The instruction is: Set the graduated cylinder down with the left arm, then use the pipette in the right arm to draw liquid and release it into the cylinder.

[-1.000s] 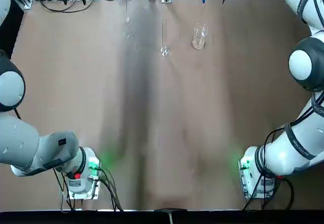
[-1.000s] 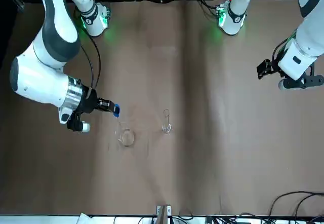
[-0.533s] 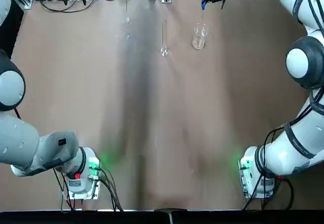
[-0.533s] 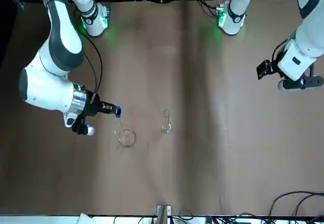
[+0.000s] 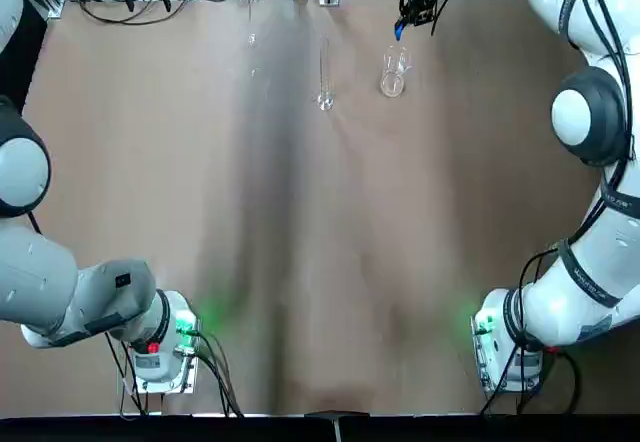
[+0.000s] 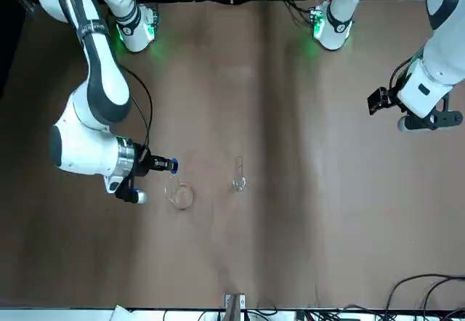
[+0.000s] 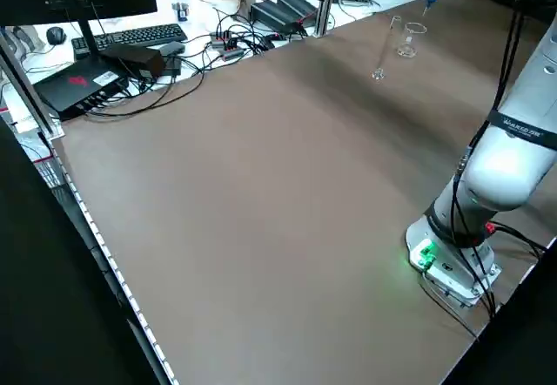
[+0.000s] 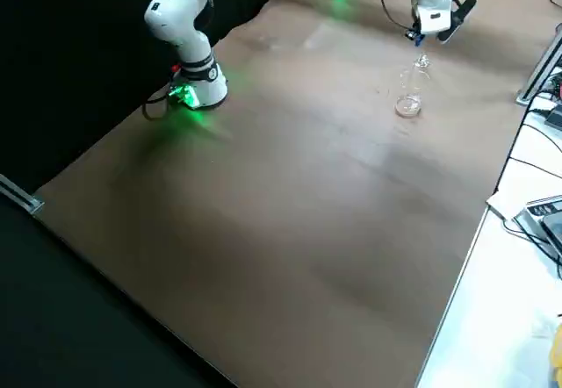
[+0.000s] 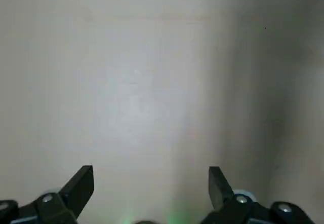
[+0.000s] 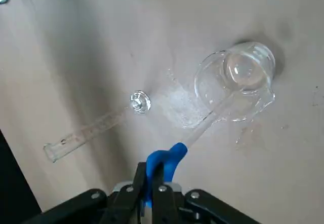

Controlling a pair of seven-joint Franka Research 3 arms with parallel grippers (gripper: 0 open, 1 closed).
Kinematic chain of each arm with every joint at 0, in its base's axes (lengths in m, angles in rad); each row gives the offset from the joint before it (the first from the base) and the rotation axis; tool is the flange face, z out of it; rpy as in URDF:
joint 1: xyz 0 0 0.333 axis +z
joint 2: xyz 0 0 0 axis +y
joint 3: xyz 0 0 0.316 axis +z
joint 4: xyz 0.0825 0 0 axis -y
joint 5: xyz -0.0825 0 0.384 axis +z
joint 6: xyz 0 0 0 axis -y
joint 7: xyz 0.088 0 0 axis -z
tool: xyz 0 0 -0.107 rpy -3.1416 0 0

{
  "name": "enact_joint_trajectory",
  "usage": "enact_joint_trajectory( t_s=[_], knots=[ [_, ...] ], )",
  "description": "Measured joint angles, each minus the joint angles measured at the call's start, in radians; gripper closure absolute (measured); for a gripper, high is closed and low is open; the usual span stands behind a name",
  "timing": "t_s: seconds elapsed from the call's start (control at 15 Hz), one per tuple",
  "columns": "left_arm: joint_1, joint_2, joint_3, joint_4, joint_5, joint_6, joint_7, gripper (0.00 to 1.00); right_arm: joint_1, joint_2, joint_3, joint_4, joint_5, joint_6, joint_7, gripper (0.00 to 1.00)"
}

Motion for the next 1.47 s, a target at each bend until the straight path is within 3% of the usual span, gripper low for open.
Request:
enact_joint_trajectory(
  t_s=[0.47, 0.87, 1.0, 1.07, 1.27, 1.47],
  knots=[
    [-0.001, 0.007, 0.0, 0.0, 0.0, 0.0, 0.0, 0.0, 0.0, 0.025, 0.003, 0.0, 0.0, 0.001, -0.02, 0.93],
    [-0.001, 0.007, 0.0, 0.0, 0.0, 0.0, 0.0, 0.0, 0.002, 0.029, 0.007, 0.0, 0.0, 0.001, -0.022, 0.76],
    [-0.001, 0.007, 0.0, 0.0, 0.0, 0.0, 0.0, 0.0, 0.002, 0.029, 0.007, 0.001, 0.0, 0.001, -0.023, 0.58],
    [-0.001, 0.007, 0.0, 0.0, 0.0, 0.0, 0.0, 0.0, 0.002, 0.029, 0.008, 0.005, 0.0, 0.006, -0.03, 0.4],
    [-0.001, 0.007, 0.0, 0.0, 0.0, 0.0, 0.0, 0.0, 0.002, 0.029, 0.009, 0.006, 0.0, 0.019, -0.043, 0.14],
    [-0.001, 0.007, 0.0, 0.0, 0.0, 0.0, 0.0, 0.0, 0.0, 0.029, 0.007, 0.008, 0.0, 0.023, -0.044, 0.05]
  ],
)
